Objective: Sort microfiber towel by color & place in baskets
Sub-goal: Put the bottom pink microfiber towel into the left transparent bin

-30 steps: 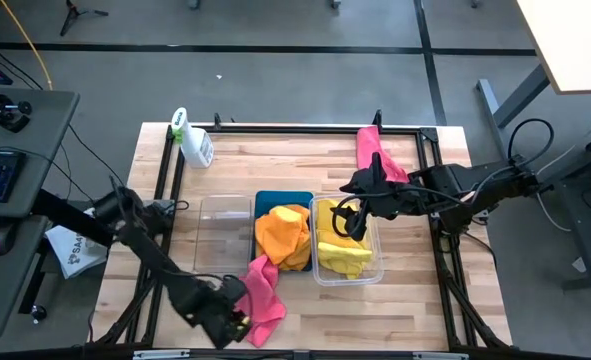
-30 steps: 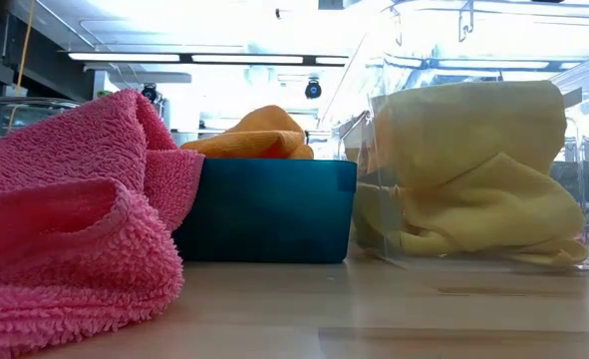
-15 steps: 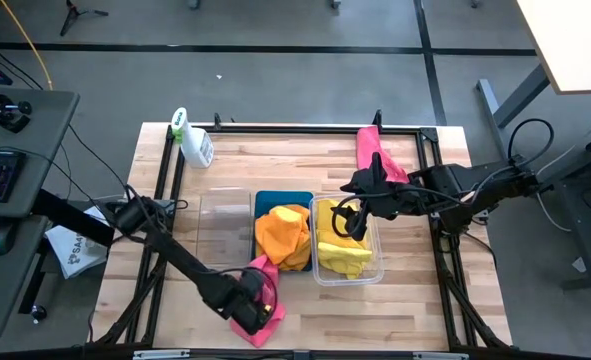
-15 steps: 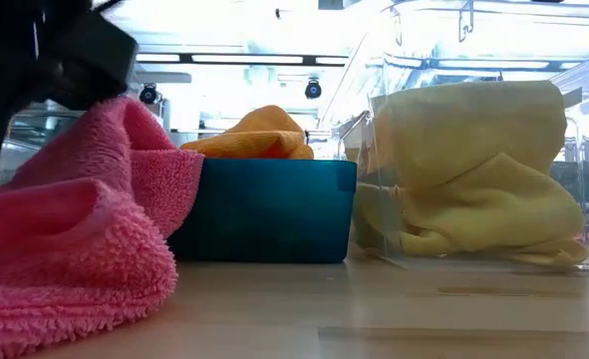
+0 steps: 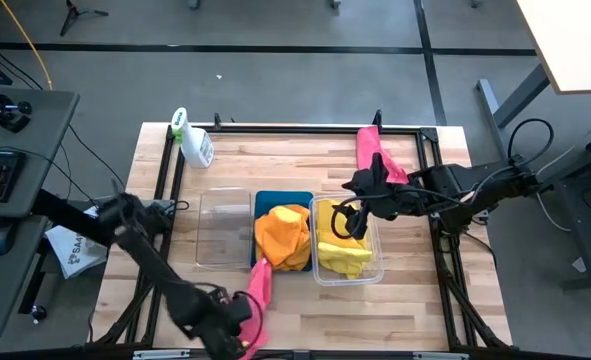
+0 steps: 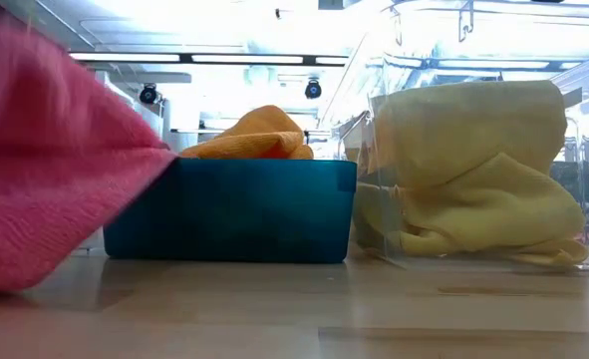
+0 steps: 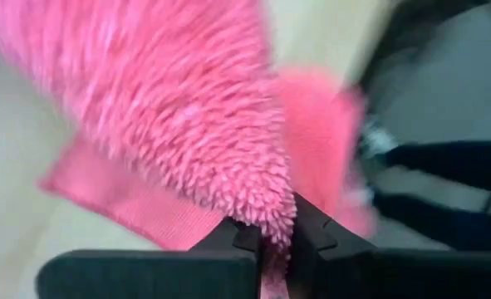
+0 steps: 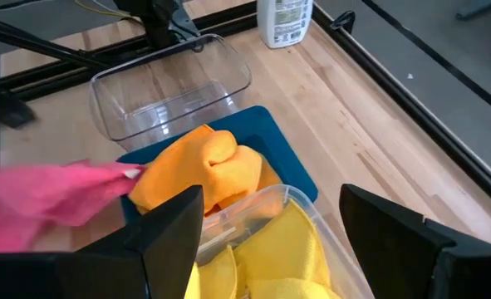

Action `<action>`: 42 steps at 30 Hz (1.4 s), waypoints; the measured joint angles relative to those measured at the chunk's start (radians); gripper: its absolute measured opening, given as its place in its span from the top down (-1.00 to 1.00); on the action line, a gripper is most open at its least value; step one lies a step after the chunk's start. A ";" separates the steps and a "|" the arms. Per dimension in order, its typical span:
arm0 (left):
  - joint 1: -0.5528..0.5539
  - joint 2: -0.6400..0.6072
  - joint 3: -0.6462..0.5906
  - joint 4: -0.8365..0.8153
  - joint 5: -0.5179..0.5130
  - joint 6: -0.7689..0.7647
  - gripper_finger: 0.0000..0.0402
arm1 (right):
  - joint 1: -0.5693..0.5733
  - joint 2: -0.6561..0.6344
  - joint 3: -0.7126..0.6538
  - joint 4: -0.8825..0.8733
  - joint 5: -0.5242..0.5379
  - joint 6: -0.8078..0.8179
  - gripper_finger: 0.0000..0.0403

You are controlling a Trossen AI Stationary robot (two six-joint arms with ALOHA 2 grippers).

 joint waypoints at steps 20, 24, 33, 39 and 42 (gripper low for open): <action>0.100 -0.570 0.161 -0.704 -0.752 0.107 1.00 | -0.020 0.000 0.000 -0.008 0.021 0.011 -0.37; 0.113 -0.546 0.071 -0.783 -0.687 -0.027 1.00 | -0.020 0.000 0.000 -0.012 0.038 0.011 -0.37; 0.198 -0.534 -0.318 -0.596 -0.431 -0.033 1.00 | -0.020 0.000 0.000 -0.013 0.073 0.011 -0.37; 0.307 -0.534 -0.456 -0.529 -0.235 0.052 1.00 | -0.020 0.000 0.000 -0.013 0.098 0.033 -0.37; 0.350 -0.535 -0.460 -0.365 -0.226 0.203 1.00 | -0.020 0.000 0.000 -0.013 0.099 0.045 -0.37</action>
